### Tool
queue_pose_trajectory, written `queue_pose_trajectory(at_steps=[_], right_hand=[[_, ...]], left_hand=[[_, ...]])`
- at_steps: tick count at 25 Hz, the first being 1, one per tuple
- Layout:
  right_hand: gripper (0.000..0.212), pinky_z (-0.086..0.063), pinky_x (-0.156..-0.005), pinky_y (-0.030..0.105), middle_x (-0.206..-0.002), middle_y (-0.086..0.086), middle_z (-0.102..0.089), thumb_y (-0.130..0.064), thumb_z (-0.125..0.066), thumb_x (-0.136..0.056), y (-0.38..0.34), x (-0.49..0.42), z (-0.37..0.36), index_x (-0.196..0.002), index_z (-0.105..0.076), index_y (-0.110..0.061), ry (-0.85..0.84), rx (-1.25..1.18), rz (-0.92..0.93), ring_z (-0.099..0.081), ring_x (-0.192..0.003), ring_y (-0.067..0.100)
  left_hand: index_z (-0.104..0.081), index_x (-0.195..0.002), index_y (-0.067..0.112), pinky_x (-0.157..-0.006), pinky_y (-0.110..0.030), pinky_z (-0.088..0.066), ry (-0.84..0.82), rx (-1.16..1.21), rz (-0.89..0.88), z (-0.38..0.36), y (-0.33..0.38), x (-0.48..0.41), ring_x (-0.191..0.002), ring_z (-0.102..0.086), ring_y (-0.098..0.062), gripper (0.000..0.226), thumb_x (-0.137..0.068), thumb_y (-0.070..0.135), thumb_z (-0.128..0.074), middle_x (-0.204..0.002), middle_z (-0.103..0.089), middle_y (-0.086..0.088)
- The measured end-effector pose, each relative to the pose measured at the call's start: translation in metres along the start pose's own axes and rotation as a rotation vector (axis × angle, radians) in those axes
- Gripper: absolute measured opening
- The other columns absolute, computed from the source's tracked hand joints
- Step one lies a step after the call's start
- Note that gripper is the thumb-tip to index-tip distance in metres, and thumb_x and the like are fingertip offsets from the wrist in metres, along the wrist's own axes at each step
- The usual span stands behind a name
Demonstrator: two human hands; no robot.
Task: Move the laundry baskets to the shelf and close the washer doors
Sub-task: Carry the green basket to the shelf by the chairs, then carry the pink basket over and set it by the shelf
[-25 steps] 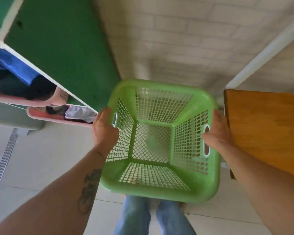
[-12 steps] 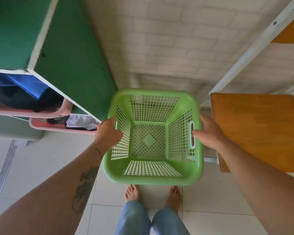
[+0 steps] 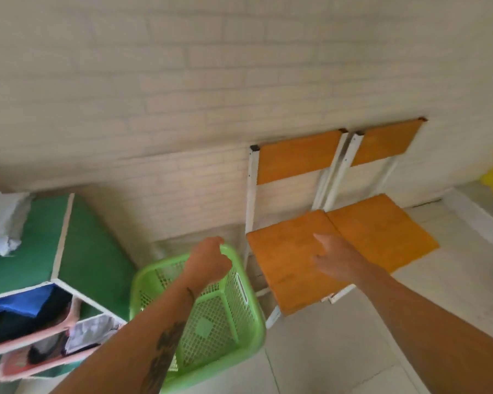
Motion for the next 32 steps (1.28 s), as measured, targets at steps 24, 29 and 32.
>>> queue_pose_trajectory(at_steps=[24,29,32], right_hand=[[0.041,-0.052,-0.096,0.04,-0.121,0.006,-0.065,-0.014,-0.053,-0.081,0.635,0.285,0.317,-0.121,-0.062,-0.015,0.599,-0.05,-0.582,-0.062,-0.114,0.028],[0.047,-0.052,-0.095,0.041,-0.123,0.006,-0.066,-0.016,-0.054,-0.078,0.746,0.268,0.366,-0.125,-0.06,-0.016,0.688,-0.119,-0.711,-0.064,-0.105,0.023],[0.034,-0.049,-0.094,0.041,-0.117,0.006,-0.069,-0.017,-0.051,-0.079,0.81,0.263,0.396,-0.109,-0.066,-0.016,0.682,-0.14,-0.807,-0.065,-0.104,0.023]], left_hand=[[-0.039,-0.147,0.02,-0.105,-0.036,-0.043,-0.285,-0.312,-0.835,-0.37,0.733,0.092,-0.13,-0.049,-0.028,0.06,-0.088,0.013,-0.049,-0.153,-0.038,-0.005],[-0.034,-0.149,0.017,-0.113,-0.028,-0.028,-0.345,-0.334,-0.973,-0.469,0.859,0.048,-0.142,-0.034,-0.022,0.062,-0.089,0.016,-0.05,-0.156,-0.034,-0.007],[-0.035,-0.148,0.016,-0.114,-0.027,-0.023,-0.372,-0.36,-1.073,-0.527,0.937,0.028,-0.144,-0.031,-0.021,0.06,-0.09,0.017,-0.05,-0.156,-0.034,-0.007]])
Point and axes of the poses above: each hand's wrist, its own x-axis away from the middle knuckle, its own z-axis out of the back of the hand, y = z × x, the point moved 7 cm from there along -x, towards the middle knuckle
